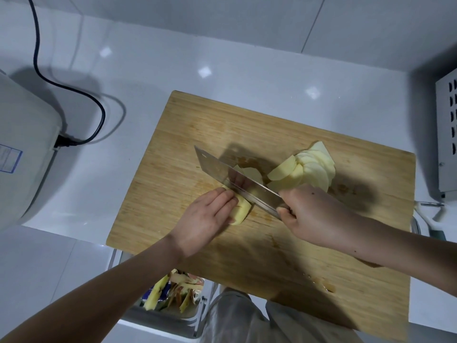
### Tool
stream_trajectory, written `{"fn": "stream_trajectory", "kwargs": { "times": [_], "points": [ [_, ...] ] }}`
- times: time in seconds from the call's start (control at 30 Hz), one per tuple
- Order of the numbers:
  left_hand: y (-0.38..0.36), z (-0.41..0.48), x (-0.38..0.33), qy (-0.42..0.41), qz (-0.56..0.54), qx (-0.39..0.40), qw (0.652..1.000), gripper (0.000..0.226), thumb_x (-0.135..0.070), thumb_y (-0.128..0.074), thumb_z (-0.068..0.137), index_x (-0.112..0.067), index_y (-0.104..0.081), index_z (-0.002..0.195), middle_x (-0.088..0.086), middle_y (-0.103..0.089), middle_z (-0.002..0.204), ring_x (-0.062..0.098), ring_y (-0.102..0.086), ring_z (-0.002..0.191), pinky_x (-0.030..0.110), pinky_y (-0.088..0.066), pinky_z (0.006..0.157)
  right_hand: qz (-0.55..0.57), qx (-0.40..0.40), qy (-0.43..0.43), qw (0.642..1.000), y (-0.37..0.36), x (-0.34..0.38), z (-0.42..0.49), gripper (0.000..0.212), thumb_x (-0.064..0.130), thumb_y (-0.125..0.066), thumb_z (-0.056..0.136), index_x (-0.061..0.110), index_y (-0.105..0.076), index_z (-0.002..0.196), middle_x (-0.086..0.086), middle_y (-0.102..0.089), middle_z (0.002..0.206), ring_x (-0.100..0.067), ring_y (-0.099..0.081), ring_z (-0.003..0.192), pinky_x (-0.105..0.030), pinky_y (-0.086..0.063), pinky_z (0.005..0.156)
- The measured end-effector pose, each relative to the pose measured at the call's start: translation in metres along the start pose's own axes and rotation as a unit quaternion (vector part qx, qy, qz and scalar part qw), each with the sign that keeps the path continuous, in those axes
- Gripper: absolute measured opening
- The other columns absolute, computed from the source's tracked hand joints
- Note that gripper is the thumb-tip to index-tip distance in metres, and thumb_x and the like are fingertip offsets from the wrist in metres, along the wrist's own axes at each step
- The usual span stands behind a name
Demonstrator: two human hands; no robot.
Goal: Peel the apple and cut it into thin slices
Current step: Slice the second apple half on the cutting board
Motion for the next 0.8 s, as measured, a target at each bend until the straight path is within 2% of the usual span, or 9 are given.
{"fn": "stream_trajectory", "kwargs": {
  "times": [0.17, 0.3, 0.43, 0.53, 0.63, 0.73, 0.8],
  "points": [
    [-0.001, -0.001, 0.002, -0.001, -0.016, -0.007, 1.0, 0.039, -0.026, -0.048, 0.09, -0.001, -0.064, 0.115, 0.016, -0.065, 0.116, 0.024, -0.051, 0.111, 0.037, -0.051, 0.09, 0.012, 0.014, -0.007, 1.0, -0.025, 0.002, 0.016, 0.036, 0.019, -0.043, 0.097, 0.026, -0.032, 0.063, 0.01, -0.043, 0.06, -0.001, -0.039, 0.047, -0.015, -0.025, 0.041],
    [0.0, -0.001, 0.001, -0.006, -0.018, 0.0, 1.0, 0.038, -0.026, -0.049, 0.09, -0.001, -0.065, 0.113, 0.016, -0.066, 0.114, 0.023, -0.05, 0.11, 0.036, -0.053, 0.086, 0.034, -0.019, 0.001, 0.999, -0.046, 0.001, 0.025, 0.026, 0.018, -0.045, 0.097, 0.021, -0.04, 0.071, 0.011, -0.042, 0.058, -0.003, -0.039, 0.045, -0.016, -0.026, 0.041],
    [0.001, -0.003, 0.001, 0.001, -0.034, 0.002, 0.999, 0.036, -0.025, -0.052, 0.09, -0.001, -0.063, 0.115, 0.016, -0.064, 0.115, 0.025, -0.053, 0.109, 0.036, -0.053, 0.088, 0.046, -0.056, 0.001, 0.997, -0.04, -0.003, 0.017, 0.029, 0.022, -0.044, 0.097, 0.025, -0.036, 0.069, 0.012, -0.041, 0.056, -0.003, -0.04, 0.045, -0.016, -0.025, 0.042],
    [0.001, -0.004, 0.001, 0.008, -0.032, -0.001, 0.999, 0.036, -0.024, -0.054, 0.09, -0.001, -0.064, 0.115, 0.016, -0.064, 0.116, 0.027, -0.055, 0.11, 0.037, -0.05, 0.093, 0.048, -0.078, 0.002, 0.996, -0.025, -0.004, 0.002, 0.021, 0.024, -0.043, 0.097, 0.023, -0.042, 0.075, 0.011, -0.045, 0.058, -0.004, -0.046, 0.047, -0.016, -0.03, 0.042],
    [-0.001, -0.003, 0.001, 0.008, -0.027, 0.007, 1.0, 0.035, -0.024, -0.054, 0.089, -0.002, -0.064, 0.114, 0.016, -0.064, 0.116, 0.029, -0.058, 0.108, 0.038, -0.052, 0.091, 0.037, -0.078, 0.008, 0.996, -0.02, -0.004, -0.007, 0.02, 0.025, -0.042, 0.097, 0.019, -0.047, 0.078, 0.007, -0.051, 0.06, -0.009, -0.053, 0.051, -0.022, -0.039, 0.047],
    [0.0, -0.003, 0.001, 0.006, -0.025, 0.001, 1.0, 0.035, -0.024, -0.054, 0.089, -0.001, -0.064, 0.113, 0.017, -0.065, 0.114, 0.027, -0.054, 0.109, 0.038, -0.052, 0.091, 0.026, -0.076, 0.014, 0.997, -0.019, -0.004, -0.008, 0.022, 0.025, -0.042, 0.097, 0.017, -0.051, 0.079, 0.007, -0.052, 0.06, -0.007, -0.052, 0.051, -0.02, -0.035, 0.045],
    [0.0, -0.003, 0.001, 0.006, -0.022, -0.002, 1.0, 0.035, -0.023, -0.054, 0.089, -0.001, -0.063, 0.114, 0.017, -0.064, 0.114, 0.027, -0.052, 0.11, 0.038, -0.051, 0.091, 0.019, -0.072, 0.02, 0.997, -0.019, -0.002, -0.008, 0.022, 0.024, -0.041, 0.097, 0.02, -0.046, 0.076, 0.01, -0.048, 0.058, -0.005, -0.047, 0.048, -0.017, -0.03, 0.042]
  ]
}}
Point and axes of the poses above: each hand's wrist, its own z-axis towards the middle knuckle, its own y-axis out of the back of the hand, x = y × z, the point moved 8 cm from there along z, towards the middle knuckle
